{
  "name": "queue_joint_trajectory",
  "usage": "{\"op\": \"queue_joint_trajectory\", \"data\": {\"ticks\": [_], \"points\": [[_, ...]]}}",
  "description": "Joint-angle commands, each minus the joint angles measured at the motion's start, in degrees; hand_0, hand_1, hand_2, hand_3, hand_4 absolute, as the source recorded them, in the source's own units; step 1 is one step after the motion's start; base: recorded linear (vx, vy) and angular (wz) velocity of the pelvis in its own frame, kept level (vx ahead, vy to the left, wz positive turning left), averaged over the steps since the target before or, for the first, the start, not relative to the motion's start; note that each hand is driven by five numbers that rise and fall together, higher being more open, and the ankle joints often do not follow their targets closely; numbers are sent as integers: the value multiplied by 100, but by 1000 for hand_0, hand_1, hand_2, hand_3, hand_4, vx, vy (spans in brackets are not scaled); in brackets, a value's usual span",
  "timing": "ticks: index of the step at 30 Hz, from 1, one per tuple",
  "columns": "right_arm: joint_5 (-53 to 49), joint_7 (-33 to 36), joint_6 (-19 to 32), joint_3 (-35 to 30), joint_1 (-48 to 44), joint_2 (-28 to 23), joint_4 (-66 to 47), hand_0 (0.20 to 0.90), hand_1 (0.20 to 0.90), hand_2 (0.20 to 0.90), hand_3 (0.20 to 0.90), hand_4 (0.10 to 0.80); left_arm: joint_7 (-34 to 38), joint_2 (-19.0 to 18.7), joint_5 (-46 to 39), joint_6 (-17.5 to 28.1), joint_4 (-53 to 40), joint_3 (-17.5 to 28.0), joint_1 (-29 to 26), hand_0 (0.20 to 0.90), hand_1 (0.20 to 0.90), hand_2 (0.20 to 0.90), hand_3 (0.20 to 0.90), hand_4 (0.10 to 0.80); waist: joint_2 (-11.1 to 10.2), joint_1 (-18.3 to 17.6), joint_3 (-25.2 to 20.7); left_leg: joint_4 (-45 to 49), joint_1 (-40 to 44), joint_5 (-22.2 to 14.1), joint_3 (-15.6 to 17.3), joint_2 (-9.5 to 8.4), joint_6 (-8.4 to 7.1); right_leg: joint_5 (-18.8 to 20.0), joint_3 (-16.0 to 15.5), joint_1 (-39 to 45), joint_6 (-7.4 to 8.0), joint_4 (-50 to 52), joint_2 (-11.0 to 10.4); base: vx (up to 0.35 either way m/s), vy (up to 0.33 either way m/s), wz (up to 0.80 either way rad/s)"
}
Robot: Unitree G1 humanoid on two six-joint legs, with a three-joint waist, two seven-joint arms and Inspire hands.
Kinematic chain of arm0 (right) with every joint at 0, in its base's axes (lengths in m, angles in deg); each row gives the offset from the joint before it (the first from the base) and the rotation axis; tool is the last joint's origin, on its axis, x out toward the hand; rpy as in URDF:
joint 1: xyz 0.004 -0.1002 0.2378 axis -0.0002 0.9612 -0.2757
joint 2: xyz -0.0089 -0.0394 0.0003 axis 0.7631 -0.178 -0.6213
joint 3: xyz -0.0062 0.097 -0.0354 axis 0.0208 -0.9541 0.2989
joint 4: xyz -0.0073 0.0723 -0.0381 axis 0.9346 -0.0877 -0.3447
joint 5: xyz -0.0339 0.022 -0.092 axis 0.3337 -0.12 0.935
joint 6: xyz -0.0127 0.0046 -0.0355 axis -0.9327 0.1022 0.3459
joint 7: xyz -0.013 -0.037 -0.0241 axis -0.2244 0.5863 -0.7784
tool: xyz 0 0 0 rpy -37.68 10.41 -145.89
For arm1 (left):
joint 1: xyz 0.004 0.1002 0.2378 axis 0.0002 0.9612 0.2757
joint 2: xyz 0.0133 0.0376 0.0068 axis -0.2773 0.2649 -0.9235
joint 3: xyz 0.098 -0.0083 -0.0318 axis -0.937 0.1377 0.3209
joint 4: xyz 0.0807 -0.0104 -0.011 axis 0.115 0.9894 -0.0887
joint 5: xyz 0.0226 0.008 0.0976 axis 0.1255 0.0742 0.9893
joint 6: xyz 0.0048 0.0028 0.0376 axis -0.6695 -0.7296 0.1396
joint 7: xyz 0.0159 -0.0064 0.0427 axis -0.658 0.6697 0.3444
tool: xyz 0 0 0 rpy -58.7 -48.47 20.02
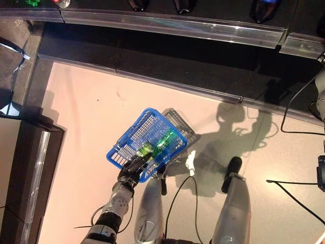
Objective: Pick up the drink and place into the basket.
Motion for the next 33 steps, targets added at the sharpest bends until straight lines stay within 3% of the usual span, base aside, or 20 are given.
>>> {"op": "queue_joint_trajectory", "data": {"ticks": [1,5,17,33], "points": [[298,-31,598,152,-629,-628,-635,300,300,300,200,100,156,-1041,152,129,249,62,1327,300,300,300,200,100,-187,54,71,1239,-766,283,-30,-187,319,-498,-415,208,-459,416,238,19,0,5],[294,-20,580,127,-571,-623,-710,300,300,300,200,100,128,-1021,157,116,228,33,1338,300,300,300,200,100,-220,33,71,1358,-872,218,-39,-166,346,-502,-338,87,-460,546,220,5,1,1],[471,-69,735,59,-447,-636,-1058,300,300,300,200,100,-2,-1040,40,175,211,113,1465,300,300,300,200,100,-195,-7,71,977,-777,627,31,-161,307,-228,-288,113,-483,250,297,-22,16,-3],[989,-333,843,-650,712,-591,-2519,300,300,300,200,100,-156,-916,-20,313,131,218,1553,300,300,300,200,100,-397,-119,-21,96,435,871,213,-121,198,-28,-421,1284,-408,-556,382,-17,36,0]]}}
